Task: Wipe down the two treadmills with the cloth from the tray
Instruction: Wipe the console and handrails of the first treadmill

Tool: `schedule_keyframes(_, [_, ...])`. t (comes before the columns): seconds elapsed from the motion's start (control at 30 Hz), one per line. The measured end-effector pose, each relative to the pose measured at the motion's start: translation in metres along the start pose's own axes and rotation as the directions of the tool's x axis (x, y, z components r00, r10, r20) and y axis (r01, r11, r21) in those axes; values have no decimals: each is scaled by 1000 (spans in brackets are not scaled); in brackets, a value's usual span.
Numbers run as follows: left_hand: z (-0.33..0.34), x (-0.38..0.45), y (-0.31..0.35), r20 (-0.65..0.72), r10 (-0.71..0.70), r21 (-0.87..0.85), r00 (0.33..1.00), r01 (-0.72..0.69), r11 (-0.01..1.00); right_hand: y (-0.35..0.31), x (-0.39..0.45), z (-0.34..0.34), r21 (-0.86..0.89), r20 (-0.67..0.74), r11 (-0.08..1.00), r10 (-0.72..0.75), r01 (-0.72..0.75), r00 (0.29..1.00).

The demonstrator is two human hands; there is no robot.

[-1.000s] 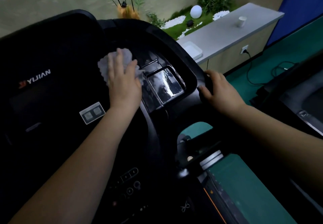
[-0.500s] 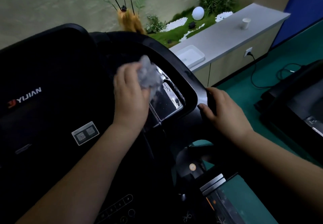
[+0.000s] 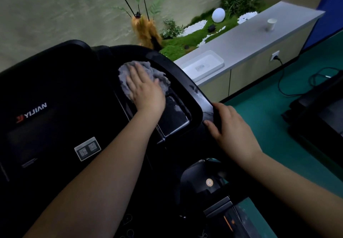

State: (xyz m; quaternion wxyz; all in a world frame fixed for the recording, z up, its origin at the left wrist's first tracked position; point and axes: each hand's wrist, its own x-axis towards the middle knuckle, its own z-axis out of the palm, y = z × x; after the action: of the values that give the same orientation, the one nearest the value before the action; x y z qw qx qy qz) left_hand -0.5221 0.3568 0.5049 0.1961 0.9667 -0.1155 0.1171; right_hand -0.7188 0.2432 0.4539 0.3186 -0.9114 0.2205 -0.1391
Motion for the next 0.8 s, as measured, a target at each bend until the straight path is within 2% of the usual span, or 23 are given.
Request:
schedule_keyframes(0.1, [7, -18, -7, 69, 197, 0, 978, -197, 980, 0, 1, 0, 1, 5, 1000, 3, -3, 1000])
schedule_keyframes(0.2, [11, -43, -21, 141, 403, -48, 904, -401, 915, -1, 0, 0, -1, 3, 1000, 1, -1, 1000])
schedule_keyframes(0.3, [9, -64, -33, 291, 554, -136, 780, -540, 831, -1, 0, 0, -12, 5, 1000, 6, -6, 1000])
schedule_keyframes(0.37, [3, -71, -35, 352, 612, -252, 708, -558, 791, -1, 0, 0, -13, 5, 1000, 8, -7, 1000])
schedule_keyframes(0.4, [-3, -71, -31, 315, 598, -315, 737, -513, 799, -1, 0, -1, -11, 3, 1000, 8, -8, 1000])
schedule_keyframes(0.43, [-10, -71, -26, 236, 542, -375, 806, -439, 816, -1, 0, -1, -7, 2, 1000, 8, -8, 1000])
schedule_keyframes(0.5, [-27, -62, -15, -25, 354, -482, 935, -322, 815, -1, 0, -1, -5, 3, 1000, 11, -11, 1000])
schedule_keyframes(0.57, [-43, -44, -12, -275, 182, -499, 944, -302, 812, -1, 0, -1, -5, -1, 1000, 15, -15, 1000])
schedule_keyframes(0.63, [-54, -16, -13, -440, 69, -465, 895, -293, 835, -1, 0, 0, -5, -8, 1000, 14, -14, 1000])
schedule_keyframes(0.7, [-55, 19, -12, -450, 24, -386, 893, -218, 896, -1, 0, 0, 0, -9, 1000, 15, -15, 1000])
schedule_keyframes(0.77, [-45, 49, -10, -343, 36, -201, 939, -111, 973, -1, 0, -1, 11, -9, 1000, 17, -17, 1000])
schedule_keyframes(0.8, [-40, 61, -9, -299, 66, -105, 952, -102, 989, -1, 0, -1, 14, -11, 1000, 17, -17, 1000])
